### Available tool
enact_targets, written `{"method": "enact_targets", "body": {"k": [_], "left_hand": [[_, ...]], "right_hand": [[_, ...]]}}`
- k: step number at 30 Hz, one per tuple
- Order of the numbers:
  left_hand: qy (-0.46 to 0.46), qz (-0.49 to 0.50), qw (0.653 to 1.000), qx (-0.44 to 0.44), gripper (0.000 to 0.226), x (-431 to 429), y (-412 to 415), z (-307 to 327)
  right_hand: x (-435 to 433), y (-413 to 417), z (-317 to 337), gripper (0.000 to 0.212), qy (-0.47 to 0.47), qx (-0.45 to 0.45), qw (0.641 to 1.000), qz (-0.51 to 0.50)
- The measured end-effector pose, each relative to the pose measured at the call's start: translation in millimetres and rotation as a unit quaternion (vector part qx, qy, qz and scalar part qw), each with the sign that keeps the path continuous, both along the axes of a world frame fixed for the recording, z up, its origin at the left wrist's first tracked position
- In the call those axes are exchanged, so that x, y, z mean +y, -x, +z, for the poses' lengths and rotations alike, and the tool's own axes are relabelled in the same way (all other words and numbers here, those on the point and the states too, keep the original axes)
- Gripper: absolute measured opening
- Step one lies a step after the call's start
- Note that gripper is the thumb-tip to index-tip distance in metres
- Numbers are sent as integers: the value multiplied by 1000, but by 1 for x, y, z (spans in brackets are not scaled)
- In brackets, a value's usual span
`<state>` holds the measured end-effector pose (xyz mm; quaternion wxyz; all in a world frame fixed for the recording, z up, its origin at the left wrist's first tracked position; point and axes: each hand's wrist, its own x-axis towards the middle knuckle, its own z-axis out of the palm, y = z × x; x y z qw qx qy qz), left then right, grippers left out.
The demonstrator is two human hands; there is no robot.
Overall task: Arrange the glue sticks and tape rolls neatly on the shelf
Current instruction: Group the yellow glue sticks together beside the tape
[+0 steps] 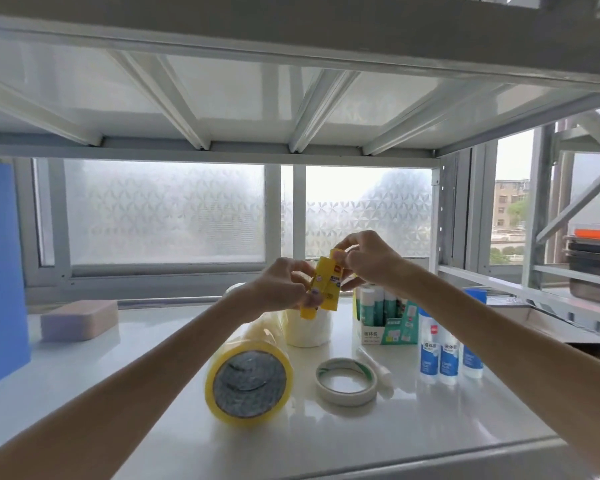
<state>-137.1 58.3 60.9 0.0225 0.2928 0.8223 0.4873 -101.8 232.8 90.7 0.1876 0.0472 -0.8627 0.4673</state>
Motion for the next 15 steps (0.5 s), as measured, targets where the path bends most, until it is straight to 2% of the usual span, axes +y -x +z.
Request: {"method": "enact_targets", "body": {"k": [2, 6, 9, 13, 15], "left_hand": [[-10, 11, 1000, -11, 25, 2, 6, -4], [15, 26, 999, -27, 34, 0, 14, -10], [74, 14, 997, 1, 36, -1, 16, -8], [179, -11, 983, 38, 52, -3, 21, -5], [246, -33, 967, 47, 45, -5, 23, -5]], "right_hand": [[1, 2, -2, 14, -43, 12, 999, -17], [3, 5, -12, 16, -140, -23, 990, -17], [3, 6, -26, 19, -190, -47, 981, 0], [1, 8, -42, 22, -213, -47, 976, 20], [0, 9, -48, 24, -211, -49, 976, 31]]}}
